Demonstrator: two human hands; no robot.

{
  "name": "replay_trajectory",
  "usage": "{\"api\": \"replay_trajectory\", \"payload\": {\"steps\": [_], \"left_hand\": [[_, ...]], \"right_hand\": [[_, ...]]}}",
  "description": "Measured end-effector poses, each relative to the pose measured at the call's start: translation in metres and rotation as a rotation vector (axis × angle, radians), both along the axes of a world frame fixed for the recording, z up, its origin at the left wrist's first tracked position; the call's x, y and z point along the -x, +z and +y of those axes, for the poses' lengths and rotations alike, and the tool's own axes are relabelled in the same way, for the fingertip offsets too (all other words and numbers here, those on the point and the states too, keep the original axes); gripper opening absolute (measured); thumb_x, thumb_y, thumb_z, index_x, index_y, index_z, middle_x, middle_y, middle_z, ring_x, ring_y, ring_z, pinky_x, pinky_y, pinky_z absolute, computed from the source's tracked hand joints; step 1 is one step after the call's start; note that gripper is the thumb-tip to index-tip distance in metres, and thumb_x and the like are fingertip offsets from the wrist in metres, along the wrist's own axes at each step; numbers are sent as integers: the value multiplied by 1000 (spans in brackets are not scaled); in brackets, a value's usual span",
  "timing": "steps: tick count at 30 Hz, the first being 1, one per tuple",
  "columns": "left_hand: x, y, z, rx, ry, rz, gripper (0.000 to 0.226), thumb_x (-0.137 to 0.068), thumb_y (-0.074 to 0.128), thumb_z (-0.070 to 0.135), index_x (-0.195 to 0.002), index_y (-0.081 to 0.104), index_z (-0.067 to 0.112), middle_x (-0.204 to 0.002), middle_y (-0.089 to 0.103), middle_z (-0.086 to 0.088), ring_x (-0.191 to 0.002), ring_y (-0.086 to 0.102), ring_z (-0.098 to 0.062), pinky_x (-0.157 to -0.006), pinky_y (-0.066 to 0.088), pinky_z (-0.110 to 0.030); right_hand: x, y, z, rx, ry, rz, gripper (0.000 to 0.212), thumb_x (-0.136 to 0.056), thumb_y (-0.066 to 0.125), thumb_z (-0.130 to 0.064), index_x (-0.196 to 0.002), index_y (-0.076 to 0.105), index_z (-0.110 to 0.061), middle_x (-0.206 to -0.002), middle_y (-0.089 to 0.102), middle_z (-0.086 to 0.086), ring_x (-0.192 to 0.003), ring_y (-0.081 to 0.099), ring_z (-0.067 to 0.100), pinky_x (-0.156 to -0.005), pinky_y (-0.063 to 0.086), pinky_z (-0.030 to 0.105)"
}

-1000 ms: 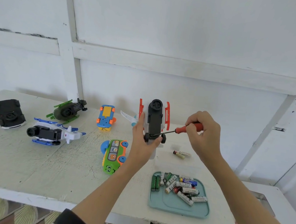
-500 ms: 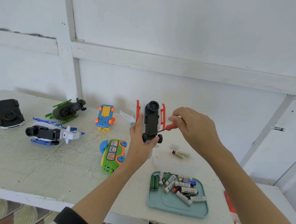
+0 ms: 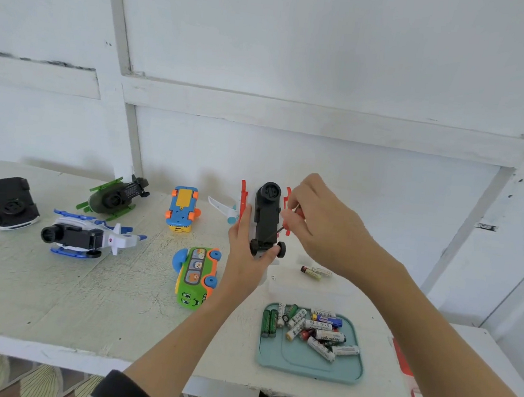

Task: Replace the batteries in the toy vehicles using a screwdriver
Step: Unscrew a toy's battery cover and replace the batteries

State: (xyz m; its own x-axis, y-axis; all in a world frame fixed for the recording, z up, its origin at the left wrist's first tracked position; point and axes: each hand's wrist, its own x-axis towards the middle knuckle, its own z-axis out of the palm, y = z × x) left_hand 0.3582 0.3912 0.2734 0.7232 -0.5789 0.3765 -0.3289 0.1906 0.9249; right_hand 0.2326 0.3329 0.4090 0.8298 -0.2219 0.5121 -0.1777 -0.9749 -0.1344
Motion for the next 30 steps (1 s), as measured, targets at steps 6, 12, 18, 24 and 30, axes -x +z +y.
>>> {"api": "replay_trajectory", "payload": {"steps": [6,12,18,24,30], "left_hand": [[-1,-1,2,-5,14,-15,87,-86,67,-4,-153,18,22,-131,32,-9,-104,55,-2,-77,53,-14],[-4,-4,5,14,36,-4,88,-85,68,-2,-140,20,48,-134,31,-8,-108,61,-35,-87,56,-50],[-3,0,7,14,35,11,91,-86,68,-1,-139,17,52,-131,32,-6,-107,62,-33,-88,56,-50],[-5,-2,7,27,53,14,88,-86,67,-3,-144,19,41,-136,31,-10,-111,60,-28,-88,57,-46],[-3,-3,9,32,42,17,85,-86,66,-5,-150,19,26,-136,31,-10,-101,56,8,-83,54,-16]], "right_hand": [[-2,-6,-10,-67,54,-28,18,-97,45,-24,-81,42,-15,-83,42,-9,-65,51,-1,-58,36,23],[4,-12,-19,-198,249,-23,13,-83,59,5,-85,51,-5,-95,41,-1,-76,51,-1,-68,45,21],[2,-12,-19,-166,12,-19,19,-88,60,-32,-84,48,-18,-87,53,-10,-77,57,6,-64,40,23],[7,-9,-19,-294,228,6,13,-85,58,4,-86,51,-7,-91,43,-6,-83,58,-5,-67,43,17],[3,-12,-21,-234,-48,53,24,-92,51,-36,-86,46,-14,-96,50,-7,-81,59,7,-69,48,26]]}}
